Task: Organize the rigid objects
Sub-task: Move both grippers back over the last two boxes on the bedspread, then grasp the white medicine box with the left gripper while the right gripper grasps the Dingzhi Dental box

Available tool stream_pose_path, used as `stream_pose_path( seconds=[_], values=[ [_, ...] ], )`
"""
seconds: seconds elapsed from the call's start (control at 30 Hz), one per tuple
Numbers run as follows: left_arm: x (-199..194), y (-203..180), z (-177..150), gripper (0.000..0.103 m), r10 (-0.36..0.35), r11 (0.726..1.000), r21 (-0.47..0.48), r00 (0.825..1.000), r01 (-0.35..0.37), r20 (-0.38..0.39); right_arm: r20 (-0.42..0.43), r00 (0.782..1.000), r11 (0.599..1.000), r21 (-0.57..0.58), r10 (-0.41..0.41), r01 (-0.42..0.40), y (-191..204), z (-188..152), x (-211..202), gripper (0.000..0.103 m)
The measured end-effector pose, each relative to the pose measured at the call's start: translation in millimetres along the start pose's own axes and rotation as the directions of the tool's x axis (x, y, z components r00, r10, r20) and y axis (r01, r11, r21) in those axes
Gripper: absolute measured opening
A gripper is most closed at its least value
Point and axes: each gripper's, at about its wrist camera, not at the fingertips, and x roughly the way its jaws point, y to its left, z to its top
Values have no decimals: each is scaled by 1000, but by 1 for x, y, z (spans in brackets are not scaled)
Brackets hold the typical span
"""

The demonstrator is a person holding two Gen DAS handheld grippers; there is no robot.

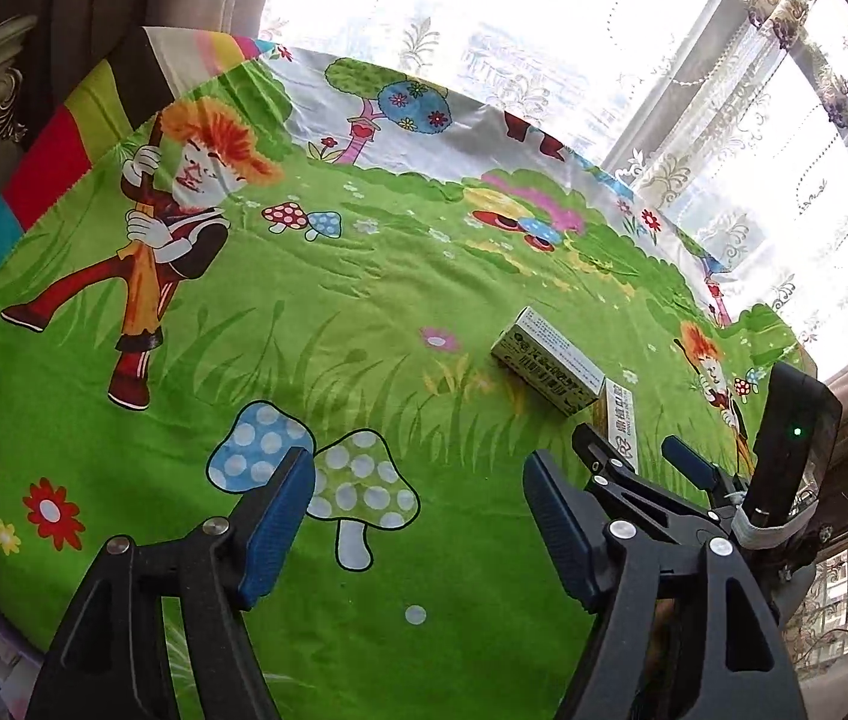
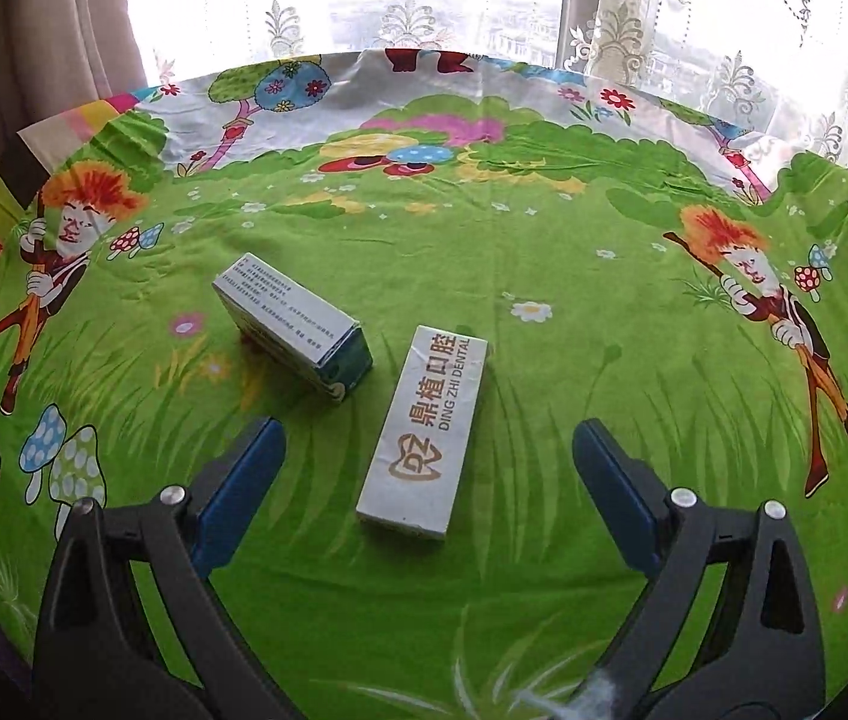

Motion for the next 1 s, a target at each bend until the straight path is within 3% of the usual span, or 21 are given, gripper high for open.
stream_pose_path(
  seconds=[0.07, 0.3, 0.47, 0.63, 0.77, 1.0],
  values=[
    [5, -11, 4, 78, -4, 999, 45, 1000, 3, 9, -30, 1000, 1000, 7, 4, -4, -3, -1, 7, 75],
    [28, -45, 20, 85, -7, 987, 159, 1000, 4, 18, -6, 1000, 1000, 14, -6, 6, -18, 0, 7, 35],
    [52, -76, 27, 86, 3, 960, 281, 1000, -6, 11, -1, 1000, 999, 48, 8, -8, -31, 3, 8, 35],
    [70, -100, 29, 87, -6, 911, 413, 1000, 3, 6, 3, 1000, 996, 84, -6, 6, -47, 5, 9, 35],
    [82, -106, 30, 87, 6, 884, 467, 1000, -9, 9, 9, 1000, 994, 105, -23, 22, -58, 7, 12, 35],
    [99, -111, 34, 87, 10, 866, 499, 1000, -10, 3, 12, 1000, 993, 120, -12, 11, -64, 9, 13, 35]
  ],
)
